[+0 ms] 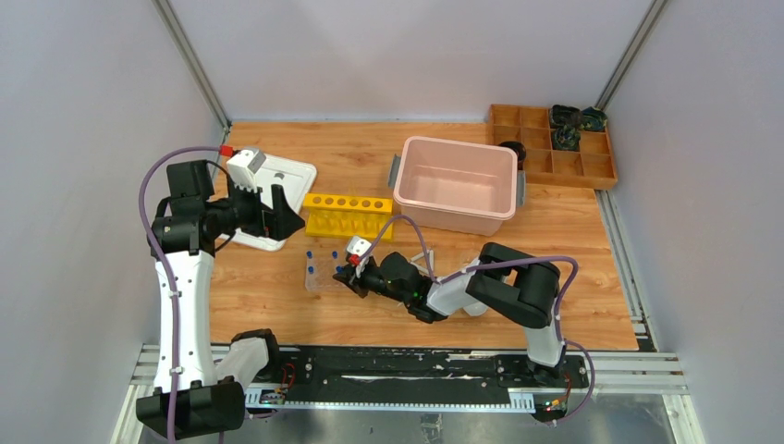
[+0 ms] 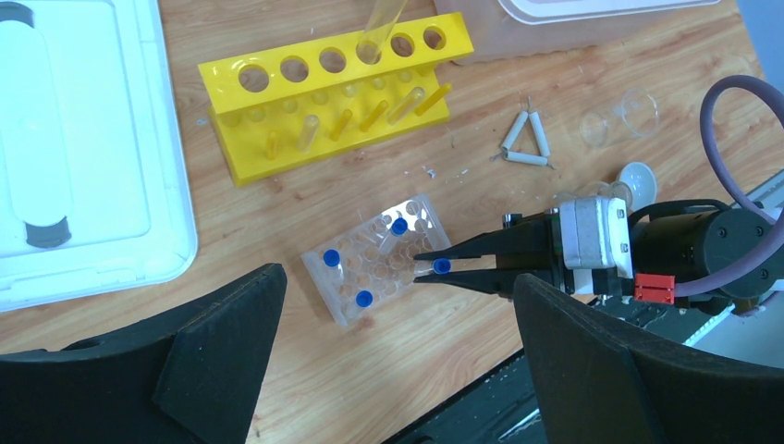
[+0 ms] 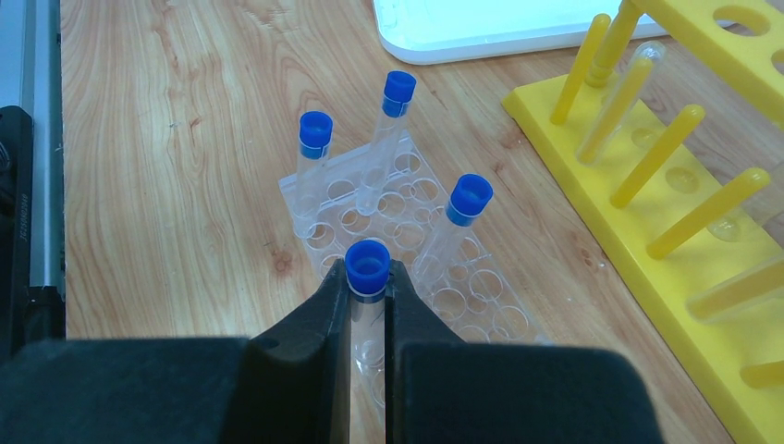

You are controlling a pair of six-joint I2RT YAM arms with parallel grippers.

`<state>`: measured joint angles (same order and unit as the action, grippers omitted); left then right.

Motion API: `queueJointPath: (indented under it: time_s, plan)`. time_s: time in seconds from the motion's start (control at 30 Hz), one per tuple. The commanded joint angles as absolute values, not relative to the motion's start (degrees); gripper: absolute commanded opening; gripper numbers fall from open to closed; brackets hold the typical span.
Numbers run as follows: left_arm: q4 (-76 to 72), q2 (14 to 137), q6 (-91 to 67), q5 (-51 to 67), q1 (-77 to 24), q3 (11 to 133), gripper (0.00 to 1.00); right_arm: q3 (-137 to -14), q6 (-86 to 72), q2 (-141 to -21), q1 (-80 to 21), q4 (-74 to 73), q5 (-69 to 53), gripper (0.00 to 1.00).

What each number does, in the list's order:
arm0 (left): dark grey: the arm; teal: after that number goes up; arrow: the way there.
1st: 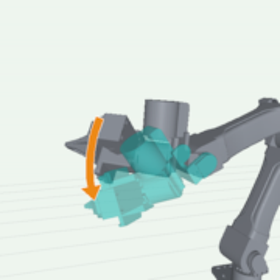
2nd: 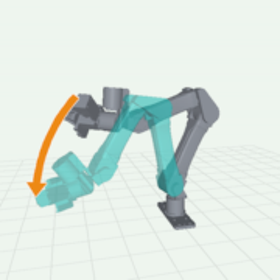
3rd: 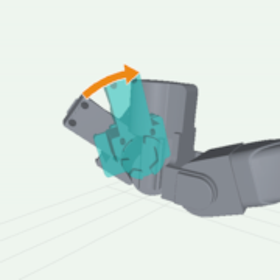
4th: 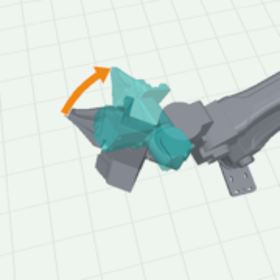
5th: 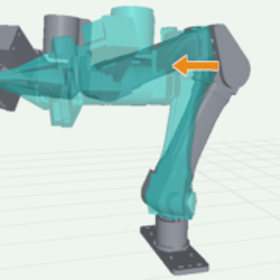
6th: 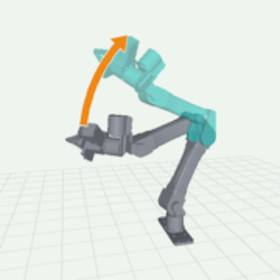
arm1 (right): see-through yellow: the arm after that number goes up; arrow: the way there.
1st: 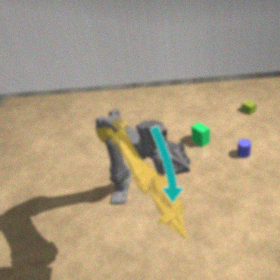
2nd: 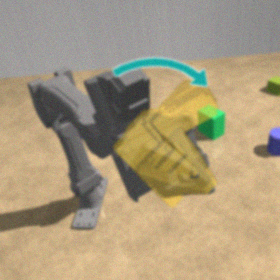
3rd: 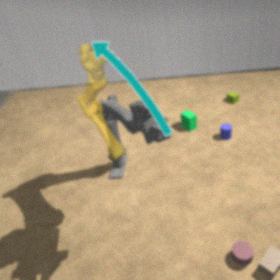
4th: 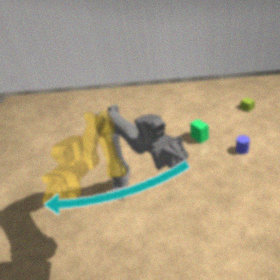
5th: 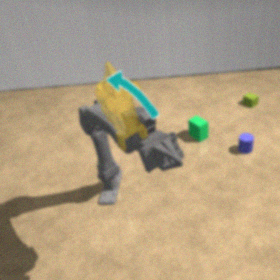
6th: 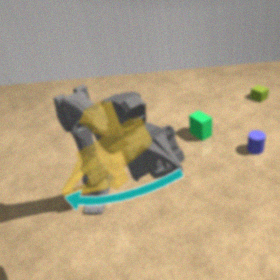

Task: Organize the chemistry lab equipment

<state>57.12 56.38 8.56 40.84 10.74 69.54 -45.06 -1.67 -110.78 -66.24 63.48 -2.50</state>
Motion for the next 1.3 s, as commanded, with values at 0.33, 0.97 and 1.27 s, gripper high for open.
queueJointPath:
  time_s: [0.33,0.97,1.27]
  plan:
    - [56.8,54.1,8.4,40.8,10.7,71.3,1.00,-43.1,-1.4,-108.3,-66.8,65.4,-0.1,0.31]
    - [58.6,53.2,8.6,39.8,10.7,74.2,1.00,-56.8,-15.0,-77.3,-64.6,3.4,28.9,0.95]
    - [59.6,52.6,9.0,38.5,10.7,75.5,1.00,-61.5,-26.8,-67.8,-52.0,-31.4,27.7,0.81]
